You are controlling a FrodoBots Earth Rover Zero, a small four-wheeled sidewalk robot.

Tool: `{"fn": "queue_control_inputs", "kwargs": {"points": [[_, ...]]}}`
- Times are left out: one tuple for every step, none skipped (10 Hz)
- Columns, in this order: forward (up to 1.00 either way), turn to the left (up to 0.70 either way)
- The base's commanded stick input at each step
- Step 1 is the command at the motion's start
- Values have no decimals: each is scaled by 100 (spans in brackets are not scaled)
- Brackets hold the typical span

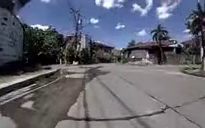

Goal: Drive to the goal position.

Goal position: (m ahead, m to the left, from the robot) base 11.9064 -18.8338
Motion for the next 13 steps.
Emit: {"fn": "queue_control_inputs", "kwargs": {"points": [[100,-40],[100,-4],[100,9],[100,0],[100,0],[100,0],[100,0],[100,0],[100,0],[100,0],[100,0],[100,0],[100,-25]]}}
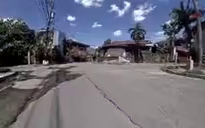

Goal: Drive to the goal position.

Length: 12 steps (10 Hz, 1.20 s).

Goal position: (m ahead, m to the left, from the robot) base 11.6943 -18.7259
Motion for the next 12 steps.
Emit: {"fn": "queue_control_inputs", "kwargs": {"points": [[100,-36],[100,-40],[100,-40],[100,-40],[100,-40],[100,-40],[100,-40],[100,-40],[100,-40],[100,-40],[100,-40],[100,-40]]}}
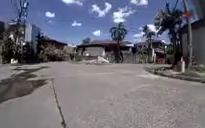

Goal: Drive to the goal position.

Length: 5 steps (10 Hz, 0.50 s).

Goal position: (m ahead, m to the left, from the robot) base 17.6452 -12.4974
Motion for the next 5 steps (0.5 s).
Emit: {"fn": "queue_control_inputs", "kwargs": {"points": [[100,-40],[100,-39],[100,-23],[100,3],[100,5]]}}
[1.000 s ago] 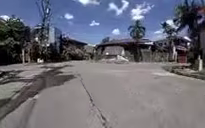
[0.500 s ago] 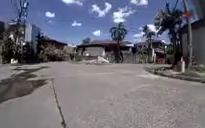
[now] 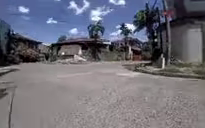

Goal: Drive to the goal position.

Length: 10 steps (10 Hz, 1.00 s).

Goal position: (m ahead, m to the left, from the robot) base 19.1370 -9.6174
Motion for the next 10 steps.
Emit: {"fn": "queue_control_inputs", "kwargs": {"points": [[100,0],[100,0],[100,1],[100,3],[100,0],[100,0],[100,2],[100,0],[100,0],[100,0]]}}
